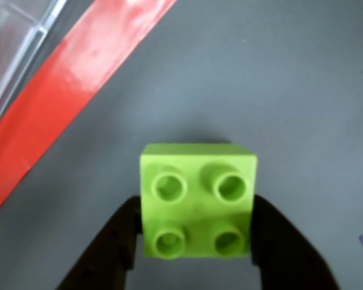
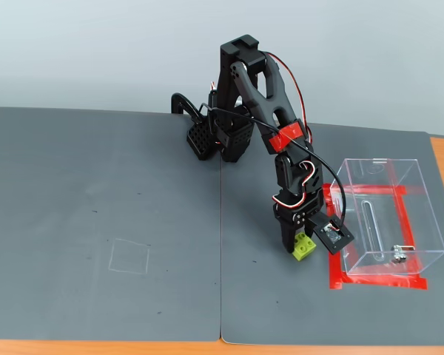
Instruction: Pick the green lego block and place it into the transparent box
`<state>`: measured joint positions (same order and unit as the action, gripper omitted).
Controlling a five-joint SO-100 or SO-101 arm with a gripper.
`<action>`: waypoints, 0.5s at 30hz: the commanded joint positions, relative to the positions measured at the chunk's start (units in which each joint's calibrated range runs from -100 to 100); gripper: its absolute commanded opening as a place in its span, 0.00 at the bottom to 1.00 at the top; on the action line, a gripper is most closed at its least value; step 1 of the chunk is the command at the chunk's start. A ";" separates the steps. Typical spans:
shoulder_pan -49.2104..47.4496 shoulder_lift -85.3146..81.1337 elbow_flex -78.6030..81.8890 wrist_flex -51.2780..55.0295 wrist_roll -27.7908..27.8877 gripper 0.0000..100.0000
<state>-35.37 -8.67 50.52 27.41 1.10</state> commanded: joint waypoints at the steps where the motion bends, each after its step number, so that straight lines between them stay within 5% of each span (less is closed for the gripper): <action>1: 0.65 -0.28 -2.17 0.11 0.07 0.12; 15: 3.85 -7.48 -2.26 0.20 0.28 0.12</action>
<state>-32.57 -10.54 50.52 27.41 1.10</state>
